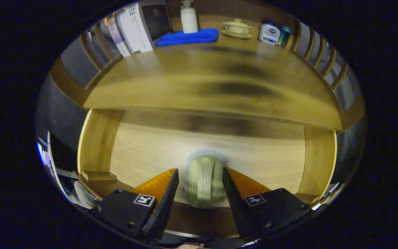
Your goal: Pull open the drawer, take out the items inside it, and place them on the countertop above the cabinet.
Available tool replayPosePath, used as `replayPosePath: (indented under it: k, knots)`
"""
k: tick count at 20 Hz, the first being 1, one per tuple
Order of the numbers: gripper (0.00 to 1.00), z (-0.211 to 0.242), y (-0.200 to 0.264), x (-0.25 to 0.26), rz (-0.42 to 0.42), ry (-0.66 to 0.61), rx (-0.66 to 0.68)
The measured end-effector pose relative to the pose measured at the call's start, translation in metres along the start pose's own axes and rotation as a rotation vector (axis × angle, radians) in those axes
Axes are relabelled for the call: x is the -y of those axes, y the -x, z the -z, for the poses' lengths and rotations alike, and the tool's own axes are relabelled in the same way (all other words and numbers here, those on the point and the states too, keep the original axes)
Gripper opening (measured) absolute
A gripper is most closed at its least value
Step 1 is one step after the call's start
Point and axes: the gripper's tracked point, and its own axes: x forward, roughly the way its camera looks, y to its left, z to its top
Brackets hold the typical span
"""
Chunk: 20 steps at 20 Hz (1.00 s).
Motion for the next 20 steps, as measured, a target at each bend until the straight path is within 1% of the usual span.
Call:
replayPosePath:
  k: [2, 4, 8, 9, 12, 14, 20]
  knots:
    - [0.72, 0.005, -0.007, 0.007, 0.039, 0.000, -0.033]
    - [0.57, 0.004, -0.014, 0.014, 0.071, -0.001, -0.030]
    - [0.24, 0.005, -0.014, 0.015, 0.066, 0.034, -0.028]
    - [0.22, 0.005, -0.013, 0.016, 0.059, 0.035, -0.027]
    - [0.19, -0.004, -0.001, 0.022, 0.062, 0.024, -0.001]
    - [0.19, -0.009, 0.015, 0.022, 0.052, 0.022, 0.018]
    - [0.19, -0.030, 0.068, 0.026, 0.058, 0.040, 0.094]
